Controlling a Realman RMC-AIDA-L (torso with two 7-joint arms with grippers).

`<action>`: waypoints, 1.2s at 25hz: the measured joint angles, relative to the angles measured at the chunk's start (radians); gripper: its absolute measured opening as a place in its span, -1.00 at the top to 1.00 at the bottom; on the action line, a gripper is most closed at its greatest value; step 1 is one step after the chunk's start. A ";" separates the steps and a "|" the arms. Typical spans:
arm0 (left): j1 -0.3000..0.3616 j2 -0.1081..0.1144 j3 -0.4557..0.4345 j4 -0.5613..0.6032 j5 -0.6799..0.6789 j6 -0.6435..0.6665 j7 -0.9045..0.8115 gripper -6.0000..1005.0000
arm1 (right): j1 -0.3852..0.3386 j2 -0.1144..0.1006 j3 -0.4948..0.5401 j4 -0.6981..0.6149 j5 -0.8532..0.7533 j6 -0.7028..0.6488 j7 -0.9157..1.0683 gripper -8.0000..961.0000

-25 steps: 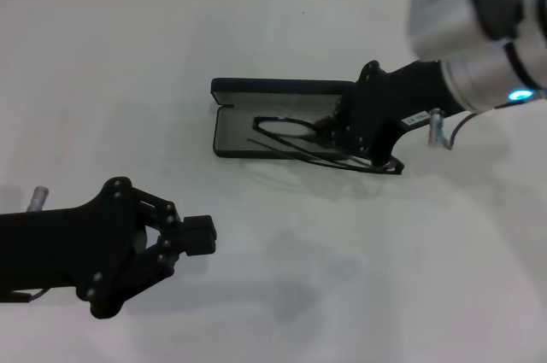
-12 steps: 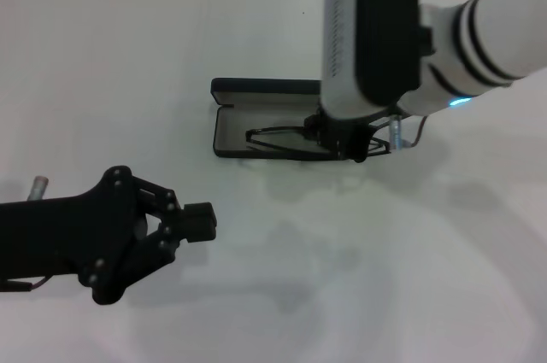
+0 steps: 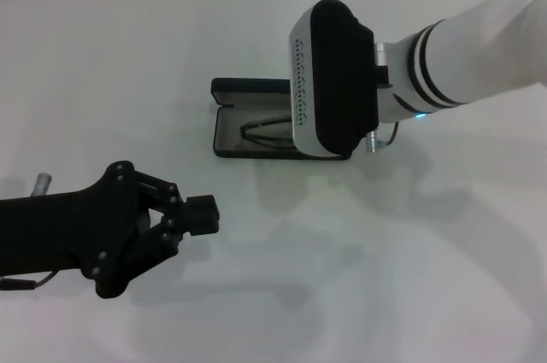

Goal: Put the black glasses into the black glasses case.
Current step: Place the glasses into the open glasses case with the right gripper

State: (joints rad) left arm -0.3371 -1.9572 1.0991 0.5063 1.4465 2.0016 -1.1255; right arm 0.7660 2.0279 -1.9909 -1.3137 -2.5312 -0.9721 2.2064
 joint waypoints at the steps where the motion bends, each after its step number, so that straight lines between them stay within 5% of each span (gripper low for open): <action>1: 0.000 0.000 0.000 0.000 0.000 0.000 0.000 0.89 | 0.001 0.000 -0.006 0.007 -0.005 0.016 0.000 0.76; 30: 0.009 -0.014 0.001 -0.003 0.009 -0.002 0.018 0.89 | 0.015 0.000 -0.115 0.123 -0.006 0.229 0.002 0.71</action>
State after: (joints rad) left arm -0.3281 -1.9709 1.0998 0.5030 1.4556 1.9999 -1.1077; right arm 0.7812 2.0279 -2.1060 -1.1910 -2.5373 -0.7435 2.2086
